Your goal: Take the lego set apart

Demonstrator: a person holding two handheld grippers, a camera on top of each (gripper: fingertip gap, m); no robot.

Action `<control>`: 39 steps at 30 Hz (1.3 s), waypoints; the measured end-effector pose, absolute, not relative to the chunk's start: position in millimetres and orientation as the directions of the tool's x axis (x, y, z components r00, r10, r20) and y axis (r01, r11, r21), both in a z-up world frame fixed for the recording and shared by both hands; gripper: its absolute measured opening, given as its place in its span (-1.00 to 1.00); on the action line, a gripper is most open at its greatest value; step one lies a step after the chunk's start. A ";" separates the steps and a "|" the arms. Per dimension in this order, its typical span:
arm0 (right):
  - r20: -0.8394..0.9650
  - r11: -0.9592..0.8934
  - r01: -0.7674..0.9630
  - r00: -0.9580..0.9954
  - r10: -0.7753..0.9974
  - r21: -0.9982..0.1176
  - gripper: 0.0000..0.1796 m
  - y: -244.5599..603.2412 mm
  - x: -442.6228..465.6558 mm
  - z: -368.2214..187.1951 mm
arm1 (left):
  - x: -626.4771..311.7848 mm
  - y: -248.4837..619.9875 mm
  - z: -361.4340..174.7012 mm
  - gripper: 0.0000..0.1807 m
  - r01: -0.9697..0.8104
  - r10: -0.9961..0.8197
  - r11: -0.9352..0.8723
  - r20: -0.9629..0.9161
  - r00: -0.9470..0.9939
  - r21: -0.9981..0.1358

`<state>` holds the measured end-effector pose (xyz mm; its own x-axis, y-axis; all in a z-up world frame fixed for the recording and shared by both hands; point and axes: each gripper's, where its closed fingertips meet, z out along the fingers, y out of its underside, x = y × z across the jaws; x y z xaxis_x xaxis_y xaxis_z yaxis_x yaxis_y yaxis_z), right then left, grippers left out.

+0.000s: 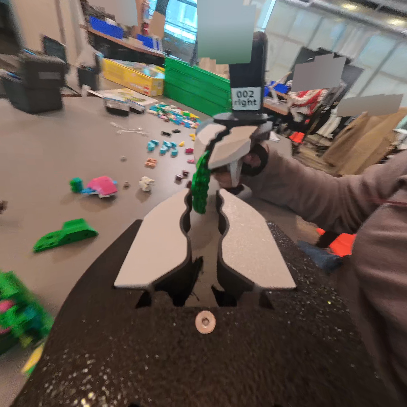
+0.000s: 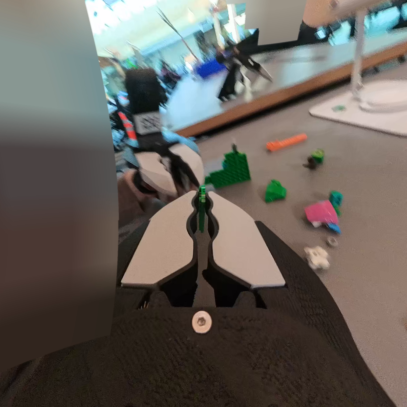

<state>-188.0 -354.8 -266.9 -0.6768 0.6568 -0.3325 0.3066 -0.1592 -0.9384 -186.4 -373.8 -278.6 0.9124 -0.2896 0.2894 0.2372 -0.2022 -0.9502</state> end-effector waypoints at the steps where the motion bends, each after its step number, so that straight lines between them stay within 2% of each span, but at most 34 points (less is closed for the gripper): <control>1: -0.353 -0.139 0.365 -0.622 0.699 -0.920 -0.97 -349.9 -193.3 -279.0 | -194.7 -376.1 -272.4 -0.76 0.222 -0.250 -0.167 0.259 0.933 -0.961; 4: -0.484 -0.169 0.567 -0.470 0.738 -0.807 -0.98 -344.4 -200.6 -313.1 | -233.7 -390.7 -243.6 -0.77 0.232 -0.060 0.005 0.231 0.971 -0.973; 7: -0.543 -0.205 0.629 -0.407 0.734 -0.750 -0.93 -344.7 -204.0 -325.6 | -274.7 -415.9 -227.6 -0.81 0.226 0.153 0.139 0.246 0.957 -0.964; 9: -0.448 -0.149 0.598 -0.389 0.805 -0.787 -0.74 -337.4 -208.6 -329.0 | -295.6 -430.5 -227.0 -0.84 0.207 0.280 0.172 0.249 0.927 -0.963; 12: -0.155 0.062 0.470 -0.410 0.899 -0.881 -0.67 -330.7 -214.5 -320.1 | -310.2 -438.8 -232.2 -0.85 0.197 0.382 0.159 0.244 0.891 -0.967; 14: 0.021 0.181 0.391 -0.380 0.925 -0.902 -0.68 -330.3 -224.8 -312.0 | -311.4 -437.7 -234.2 -0.88 0.177 0.409 0.135 0.217 0.886 -0.975; 17: 0.102 0.301 0.461 -0.409 0.907 -0.835 -0.58 -346.6 -245.4 -327.9 | -309.0 -434.2 -236.9 -0.92 0.122 0.428 0.079 0.145 0.892 -0.989; 20: 0.146 0.381 0.534 -0.429 0.891 -0.755 -0.50 -353.0 -269.8 -345.5 | -305.0 -431.6 -234.9 -0.94 0.078 0.423 0.060 0.097 0.901 -0.995; 24: 0.114 0.374 0.609 -0.422 0.899 -0.700 -0.51 -354.3 -291.8 -356.3 | -299.1 -430.3 -230.8 -0.95 0.036 0.396 0.056 0.055 0.917 -0.998; 25: 0.094 0.367 0.623 -0.426 0.900 -0.690 -0.54 -356.0 -294.9 -357.9 | -298.3 -430.2 -230.3 -0.95 0.029 0.390 0.057 0.049 0.920 -0.998; 27: 0.084 0.379 0.641 -0.440 0.894 -0.668 -0.77 -358.0 -298.1 -359.2 | -296.9 -429.9 -229.3 -0.95 0.031 0.377 0.064 0.053 0.925 -0.997; 29: 0.124 0.418 0.635 -0.455 0.882 -0.650 -0.78 -357.4 -298.1 -359.1 | -296.8 -430.3 -227.9 -0.95 0.038 0.373 0.074 0.064 0.926 -0.996; 32: 0.257 0.529 0.509 -0.510 0.821 -0.679 -0.79 -360.3 -289.8 -344.4 | -294.5 -429.4 -228.0 -0.94 0.060 0.354 0.060 0.078 0.932 -0.996; 35: 0.479 0.657 0.191 -0.544 0.689 -0.729 -0.79 -374.7 -269.3 -304.6 | -282.5 -421.5 -234.4 -0.87 0.145 0.267 -0.006 0.138 0.954 -0.989; 37: 0.646 0.730 -0.061 -0.520 0.559 -0.681 -0.79 -389.4 -245.3 -279.0 | -267.4 -413.9 -243.3 -0.80 0.244 0.180 -0.097 0.224 0.958 -0.965; 39: 0.754 0.775 -0.207 -0.475 0.454 -0.597 -0.79 -399.2 -222.9 -266.0 | -250.7 -409.0 -255.3 -0.85 0.298 0.127 -0.222 0.275 0.953 -0.928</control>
